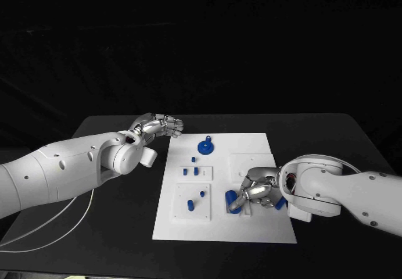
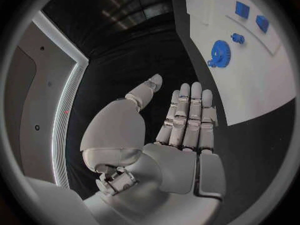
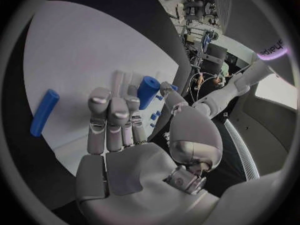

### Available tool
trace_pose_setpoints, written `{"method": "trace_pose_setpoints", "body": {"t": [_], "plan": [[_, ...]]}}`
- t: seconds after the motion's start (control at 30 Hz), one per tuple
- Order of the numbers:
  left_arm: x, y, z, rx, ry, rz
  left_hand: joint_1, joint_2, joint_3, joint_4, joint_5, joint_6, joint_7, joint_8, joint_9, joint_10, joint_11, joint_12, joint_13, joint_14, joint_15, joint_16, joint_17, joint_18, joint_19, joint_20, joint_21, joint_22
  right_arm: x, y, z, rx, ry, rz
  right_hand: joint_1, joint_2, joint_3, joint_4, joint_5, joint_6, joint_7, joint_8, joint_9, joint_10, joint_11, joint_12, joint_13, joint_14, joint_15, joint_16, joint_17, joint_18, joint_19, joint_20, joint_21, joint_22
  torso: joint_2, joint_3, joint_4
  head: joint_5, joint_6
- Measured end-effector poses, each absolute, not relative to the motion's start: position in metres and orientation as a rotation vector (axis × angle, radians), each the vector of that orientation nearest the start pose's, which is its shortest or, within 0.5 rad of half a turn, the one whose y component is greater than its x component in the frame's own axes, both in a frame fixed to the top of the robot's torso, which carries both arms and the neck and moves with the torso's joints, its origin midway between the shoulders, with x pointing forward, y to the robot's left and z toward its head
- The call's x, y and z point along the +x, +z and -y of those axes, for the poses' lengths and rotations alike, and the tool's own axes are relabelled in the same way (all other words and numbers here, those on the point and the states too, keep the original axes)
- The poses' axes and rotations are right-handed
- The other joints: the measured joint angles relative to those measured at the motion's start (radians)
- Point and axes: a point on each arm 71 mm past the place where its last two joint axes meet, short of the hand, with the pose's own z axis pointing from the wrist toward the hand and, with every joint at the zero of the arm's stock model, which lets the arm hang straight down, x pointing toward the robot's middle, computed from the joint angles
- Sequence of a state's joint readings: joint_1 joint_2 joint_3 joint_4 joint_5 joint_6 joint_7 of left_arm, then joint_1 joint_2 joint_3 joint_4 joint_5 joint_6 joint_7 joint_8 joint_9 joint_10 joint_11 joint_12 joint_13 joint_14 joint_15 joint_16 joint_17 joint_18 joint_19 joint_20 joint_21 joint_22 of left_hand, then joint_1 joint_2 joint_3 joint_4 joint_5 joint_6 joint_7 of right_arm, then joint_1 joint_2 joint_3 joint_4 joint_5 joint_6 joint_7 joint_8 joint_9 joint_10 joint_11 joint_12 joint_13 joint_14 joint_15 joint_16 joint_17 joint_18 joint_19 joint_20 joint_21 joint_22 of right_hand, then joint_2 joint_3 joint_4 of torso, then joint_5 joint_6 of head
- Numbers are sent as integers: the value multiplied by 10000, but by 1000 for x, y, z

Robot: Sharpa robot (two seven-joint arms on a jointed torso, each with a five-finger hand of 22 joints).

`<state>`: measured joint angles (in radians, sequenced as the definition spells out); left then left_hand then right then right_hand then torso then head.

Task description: Assemble the parts on the task board

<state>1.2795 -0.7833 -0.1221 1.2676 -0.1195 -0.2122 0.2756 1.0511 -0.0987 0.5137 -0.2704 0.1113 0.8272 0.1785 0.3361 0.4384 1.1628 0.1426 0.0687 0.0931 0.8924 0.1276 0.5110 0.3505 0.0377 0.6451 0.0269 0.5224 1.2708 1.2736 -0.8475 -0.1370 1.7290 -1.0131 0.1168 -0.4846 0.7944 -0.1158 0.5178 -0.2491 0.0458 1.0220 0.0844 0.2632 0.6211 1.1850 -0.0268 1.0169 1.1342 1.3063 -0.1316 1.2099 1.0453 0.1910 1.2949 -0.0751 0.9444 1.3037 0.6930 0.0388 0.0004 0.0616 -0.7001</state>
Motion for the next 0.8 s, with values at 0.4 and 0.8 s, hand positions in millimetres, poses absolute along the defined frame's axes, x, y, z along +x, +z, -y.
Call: {"method": "trace_pose_setpoints", "body": {"t": [0.4, 0.8], "plan": [[536, -186, -254, -10173, -13251, -15429, 1, 0, 0, 0, 0, 0, 0, 0, 1, 0, 0, 0, 1, 0, 0, 0, 9, 0, 0, 0, -37, -1, 427, -212, 158, 106, 6133, -23794, -364, -1, -87, 172, 47, 3, -3, -20, 23, 0, 0, 1, 20, 15, 13, 1, 14, 17, 0, 1, 0, 6, 0, -4, 3, 1, 12], [536, -187, -254, -10174, -13247, -15441, 1, 0, 0, 0, 0, 0, 0, 0, 1, 0, 0, 0, 1, 0, 0, 0, 28, 0, 0, 0, -37, 8, 423, -214, 156, -136, 6137, -23787, -995, -315, -1359, -425, 47, 12, -22, -57, 70, -1, 0, -36, 72, 16, 15, 0, 66, 31, -126, -19, 1, 38, -2, -9, 3, 8, 53]]}}
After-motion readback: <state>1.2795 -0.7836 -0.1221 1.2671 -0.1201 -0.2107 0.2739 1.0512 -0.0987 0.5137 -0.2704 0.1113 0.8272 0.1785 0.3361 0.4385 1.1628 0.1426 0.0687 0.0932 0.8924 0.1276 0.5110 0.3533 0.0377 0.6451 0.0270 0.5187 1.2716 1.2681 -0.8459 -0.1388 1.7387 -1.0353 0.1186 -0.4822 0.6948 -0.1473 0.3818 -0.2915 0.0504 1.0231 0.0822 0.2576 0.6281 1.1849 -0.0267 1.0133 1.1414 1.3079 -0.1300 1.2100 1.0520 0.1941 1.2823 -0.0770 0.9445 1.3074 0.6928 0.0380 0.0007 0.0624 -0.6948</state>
